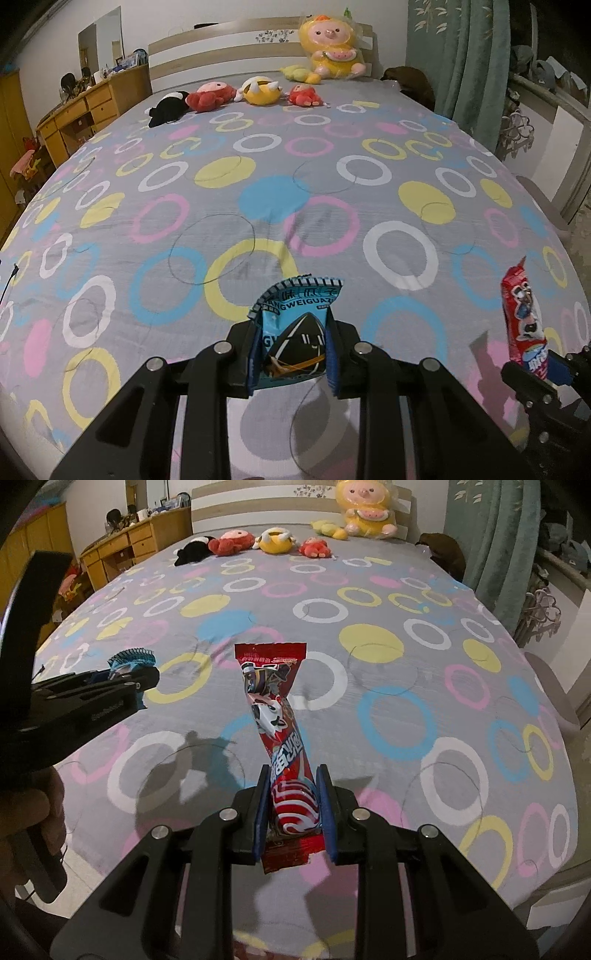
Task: Collect trash
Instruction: 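Carry the blue packet and red candy stick down over the trash bag with both tools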
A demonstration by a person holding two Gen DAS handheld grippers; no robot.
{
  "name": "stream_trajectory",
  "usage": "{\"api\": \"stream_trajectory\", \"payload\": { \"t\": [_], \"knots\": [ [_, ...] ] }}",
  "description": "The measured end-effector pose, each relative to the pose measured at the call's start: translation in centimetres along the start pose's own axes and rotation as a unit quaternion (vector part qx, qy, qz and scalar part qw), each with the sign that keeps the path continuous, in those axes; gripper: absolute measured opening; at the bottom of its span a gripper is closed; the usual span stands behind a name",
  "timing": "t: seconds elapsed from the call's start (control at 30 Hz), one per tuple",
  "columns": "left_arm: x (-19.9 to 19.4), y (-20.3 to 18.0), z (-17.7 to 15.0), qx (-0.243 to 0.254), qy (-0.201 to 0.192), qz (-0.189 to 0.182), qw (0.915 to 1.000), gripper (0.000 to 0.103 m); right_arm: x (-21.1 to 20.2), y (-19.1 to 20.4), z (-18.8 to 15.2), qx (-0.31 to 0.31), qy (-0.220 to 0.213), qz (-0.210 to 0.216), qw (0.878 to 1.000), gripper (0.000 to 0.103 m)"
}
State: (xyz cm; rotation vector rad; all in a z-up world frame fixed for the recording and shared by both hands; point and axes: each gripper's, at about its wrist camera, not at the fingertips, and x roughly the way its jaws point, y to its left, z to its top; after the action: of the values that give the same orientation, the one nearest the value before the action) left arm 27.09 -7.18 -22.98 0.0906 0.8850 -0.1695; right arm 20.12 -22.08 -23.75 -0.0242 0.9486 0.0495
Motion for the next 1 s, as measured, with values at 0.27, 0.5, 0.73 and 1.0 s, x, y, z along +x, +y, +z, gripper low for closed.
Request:
{"api": "stream_trajectory", "payload": {
  "t": [0.27,0.5,0.73,1.0],
  "knots": [
    [-2.7,-0.2,-1.2,-0.001,-0.013,-0.008,0.9999,0.027,-4.0,0.2,-1.8,0.011,-0.022,0.01,1.0,0.024],
    [-5.9,0.0,-4.1,-0.025,-0.006,-0.022,0.9994,0.027,-6.6,0.5,-4.8,0.013,-0.023,0.022,0.999,0.024],
    [-7.3,-0.7,-9.3,-0.018,0.015,-0.013,0.9996,0.027,-8.5,0.9,-8.8,0.017,-0.015,0.033,0.999,0.024],
    [-9.0,-0.5,-17.0,-0.04,0.058,-0.003,0.9975,0.027,-9.9,1.5,-14.2,0.014,-0.003,0.042,0.999,0.024]
  ]
}}
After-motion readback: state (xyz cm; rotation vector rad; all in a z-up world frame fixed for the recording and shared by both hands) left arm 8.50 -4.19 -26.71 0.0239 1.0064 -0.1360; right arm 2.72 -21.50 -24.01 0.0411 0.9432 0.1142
